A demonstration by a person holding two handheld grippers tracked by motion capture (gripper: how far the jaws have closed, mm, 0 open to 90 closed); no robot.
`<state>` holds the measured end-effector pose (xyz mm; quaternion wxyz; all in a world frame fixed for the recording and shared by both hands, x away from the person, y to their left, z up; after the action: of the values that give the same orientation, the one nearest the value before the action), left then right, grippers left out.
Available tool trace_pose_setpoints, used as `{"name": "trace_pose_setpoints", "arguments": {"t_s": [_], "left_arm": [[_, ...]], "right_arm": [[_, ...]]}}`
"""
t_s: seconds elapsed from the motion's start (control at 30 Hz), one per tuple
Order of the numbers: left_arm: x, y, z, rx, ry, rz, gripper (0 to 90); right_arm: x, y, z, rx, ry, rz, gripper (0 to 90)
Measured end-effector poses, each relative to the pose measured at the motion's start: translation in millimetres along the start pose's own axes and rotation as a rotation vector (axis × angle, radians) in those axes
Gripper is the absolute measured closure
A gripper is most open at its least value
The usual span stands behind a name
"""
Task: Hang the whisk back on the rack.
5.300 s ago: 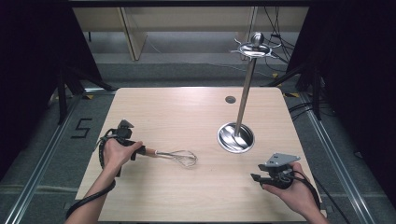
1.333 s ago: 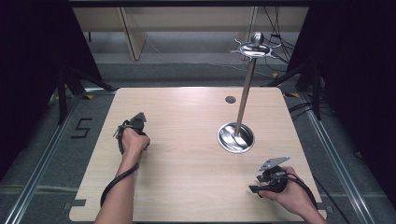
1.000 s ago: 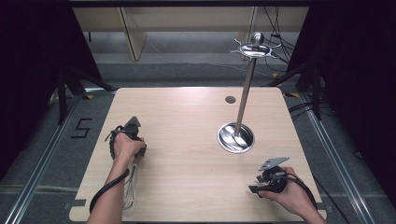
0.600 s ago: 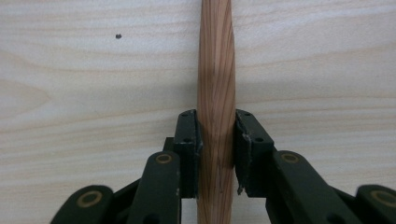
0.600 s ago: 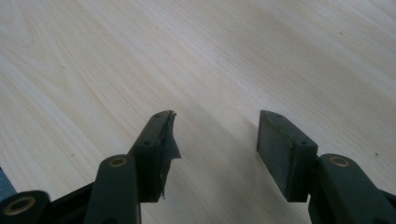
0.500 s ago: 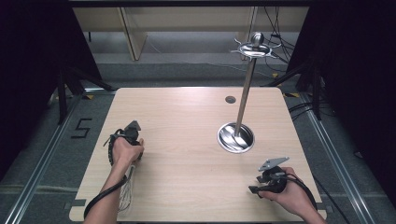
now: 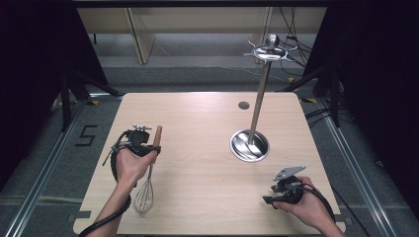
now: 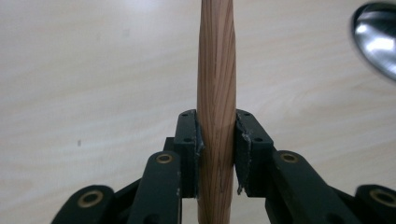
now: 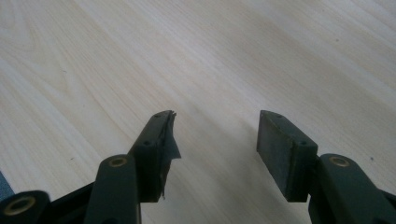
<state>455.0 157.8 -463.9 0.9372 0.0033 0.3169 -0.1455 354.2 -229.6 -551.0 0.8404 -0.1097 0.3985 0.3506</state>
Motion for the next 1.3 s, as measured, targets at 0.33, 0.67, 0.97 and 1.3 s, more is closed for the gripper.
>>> {"name": "trace_pose_setpoints", "arguments": {"t_s": [0.33, 0.67, 0.97, 1.3], "left_arm": [[-22.8, -45.2, 45.9, 0.054, -0.312, 0.003, 72.4], [-32.9, -74.4, 95.0, 0.054, -0.504, 0.016, 72.3], [-38.8, -94.5, 119.7, 0.064, -0.571, 0.009, 72.3], [-44.6, -104.1, 134.1, 0.061, -0.605, 0.007, 72.3]], "right_arm": [[-1.3, -1.1, 0.6, -0.008, -0.008, -0.003, 46.8], [-2.1, -2.1, 2.5, -0.02, -0.023, -0.008, 46.9], [-3.2, -3.4, 4.3, -0.031, -0.043, -0.014, 46.9], [-5.2, -2.5, 5.4, -0.012, -0.045, -0.017, 47.0]]}}
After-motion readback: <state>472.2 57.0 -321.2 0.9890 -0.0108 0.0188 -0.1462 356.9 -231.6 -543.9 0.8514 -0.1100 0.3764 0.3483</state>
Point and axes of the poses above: each handheld gripper's, and its own axes: x roughly forward along the jaws, z roughly out of its top, y roughly to its left, the point moved 8 cm from there along x, roughly forward along the jaws, and after that the axes turned 11 degrees about -y, right-handed, at the moved point
